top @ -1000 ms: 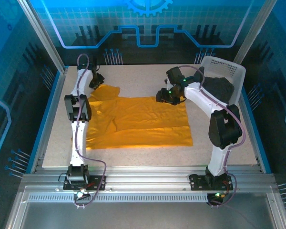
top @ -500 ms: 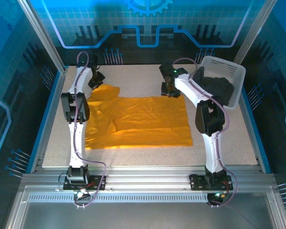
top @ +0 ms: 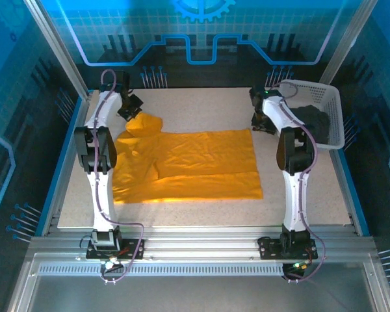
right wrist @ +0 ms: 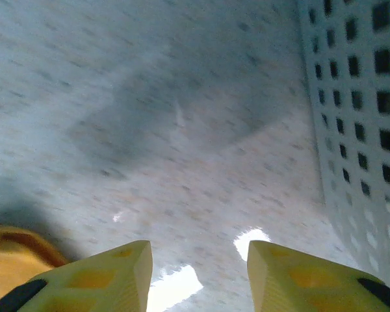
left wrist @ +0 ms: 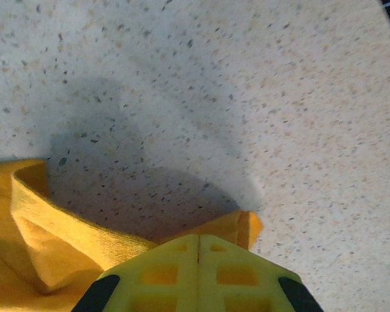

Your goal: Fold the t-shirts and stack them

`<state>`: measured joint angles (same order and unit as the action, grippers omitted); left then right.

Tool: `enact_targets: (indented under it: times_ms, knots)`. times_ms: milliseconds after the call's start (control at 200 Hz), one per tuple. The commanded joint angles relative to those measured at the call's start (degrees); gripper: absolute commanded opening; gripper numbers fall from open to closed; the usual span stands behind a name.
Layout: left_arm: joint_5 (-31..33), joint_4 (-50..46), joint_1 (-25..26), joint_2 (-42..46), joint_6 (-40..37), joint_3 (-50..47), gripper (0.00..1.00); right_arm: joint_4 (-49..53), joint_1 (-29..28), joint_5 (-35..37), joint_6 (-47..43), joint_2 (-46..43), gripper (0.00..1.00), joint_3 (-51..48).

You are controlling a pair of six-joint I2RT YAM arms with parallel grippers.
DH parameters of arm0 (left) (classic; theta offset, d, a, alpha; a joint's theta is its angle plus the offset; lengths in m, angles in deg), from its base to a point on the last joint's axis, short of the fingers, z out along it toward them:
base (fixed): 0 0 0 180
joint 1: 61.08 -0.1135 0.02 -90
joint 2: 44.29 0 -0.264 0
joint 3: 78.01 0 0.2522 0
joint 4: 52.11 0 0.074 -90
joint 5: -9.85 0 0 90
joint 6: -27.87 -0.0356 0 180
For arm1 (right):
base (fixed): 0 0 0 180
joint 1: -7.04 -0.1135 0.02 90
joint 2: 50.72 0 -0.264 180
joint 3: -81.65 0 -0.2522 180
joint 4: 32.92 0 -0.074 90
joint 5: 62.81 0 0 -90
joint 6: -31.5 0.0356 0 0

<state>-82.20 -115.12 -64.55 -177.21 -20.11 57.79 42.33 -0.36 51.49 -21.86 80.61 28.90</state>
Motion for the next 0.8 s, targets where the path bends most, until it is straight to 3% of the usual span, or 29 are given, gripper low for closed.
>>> enact_targets:
  times_ms: [0,100,220,465,790]
  knots:
    - [-1.63,0.52,0.30,2.07,-0.22,0.25,0.00,-1.63,-0.02,0.02,-0.68,-7.27,0.44,-5.88]
    - [-1.42,-0.04,0.30,1.29,-0.60,1.98,0.00,-7.75,-3.00,-3.39,-6.20,-9.63,0.47,-7.84]
    - [-1.37,-0.14,0.29,0.38,-1.40,3.27,0.00,-6.91,-5.47,-4.67,-7.37,-6.73,0.49,-2.77]
    - [-2.21,0.82,0.12,-0.32,-2.00,3.56,0.00,-5.23,-4.43,-11.71,-8.47,1.64,0.51,5.61]
    - [-3.76,0.07,-0.14,-1.26,-2.11,5.02,0.00,-4.15,-2.76,-15.79,-13.53,9.49,0.43,9.55]
